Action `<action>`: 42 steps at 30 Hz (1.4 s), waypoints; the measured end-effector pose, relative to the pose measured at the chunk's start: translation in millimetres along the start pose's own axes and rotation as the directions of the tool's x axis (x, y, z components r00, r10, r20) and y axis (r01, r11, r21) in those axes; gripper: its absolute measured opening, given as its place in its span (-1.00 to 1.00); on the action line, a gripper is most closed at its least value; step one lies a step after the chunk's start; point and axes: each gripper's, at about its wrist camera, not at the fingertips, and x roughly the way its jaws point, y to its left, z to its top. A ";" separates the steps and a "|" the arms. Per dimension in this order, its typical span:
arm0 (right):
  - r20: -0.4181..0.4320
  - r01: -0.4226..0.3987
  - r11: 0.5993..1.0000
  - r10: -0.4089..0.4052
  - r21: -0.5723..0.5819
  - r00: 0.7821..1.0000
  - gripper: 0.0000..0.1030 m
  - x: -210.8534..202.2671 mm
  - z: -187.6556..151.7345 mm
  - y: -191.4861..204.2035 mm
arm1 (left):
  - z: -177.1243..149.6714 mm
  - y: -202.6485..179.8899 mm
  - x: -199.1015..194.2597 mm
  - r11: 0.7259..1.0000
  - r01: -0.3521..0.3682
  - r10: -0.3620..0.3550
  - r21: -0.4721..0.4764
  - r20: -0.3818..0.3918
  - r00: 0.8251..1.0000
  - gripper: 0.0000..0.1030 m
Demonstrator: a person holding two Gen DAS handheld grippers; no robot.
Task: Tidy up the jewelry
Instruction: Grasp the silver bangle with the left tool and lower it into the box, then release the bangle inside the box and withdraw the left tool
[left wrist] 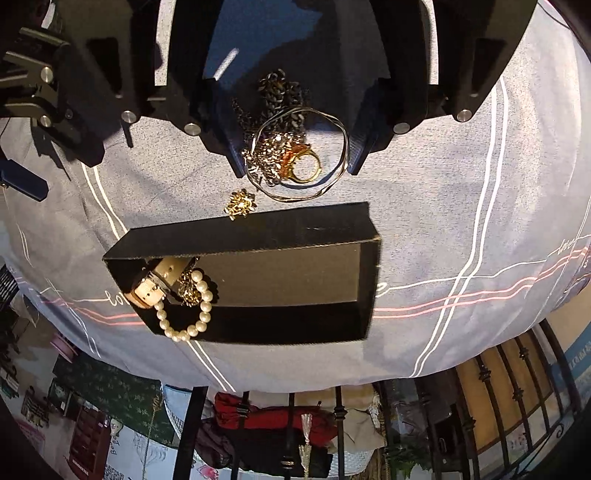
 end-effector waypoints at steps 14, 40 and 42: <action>0.061 -0.004 0.997 0.009 -0.073 0.998 0.79 -10.0 48.5 26.7 | 70.1 5.2 -35.2 1.000 0.011 -0.013 0.011 0.134 0.991 0.04; 0.060 -0.004 0.998 0.007 -0.055 0.998 0.79 -7.8 54.2 22.0 | 76.1 9.9 -32.6 0.995 -0.097 0.094 0.020 0.122 0.988 0.81; 0.058 -0.017 0.999 0.020 -0.049 0.998 0.79 -9.2 50.0 24.1 | 59.9 20.1 -38.2 0.993 -0.116 0.113 0.021 0.117 0.987 0.88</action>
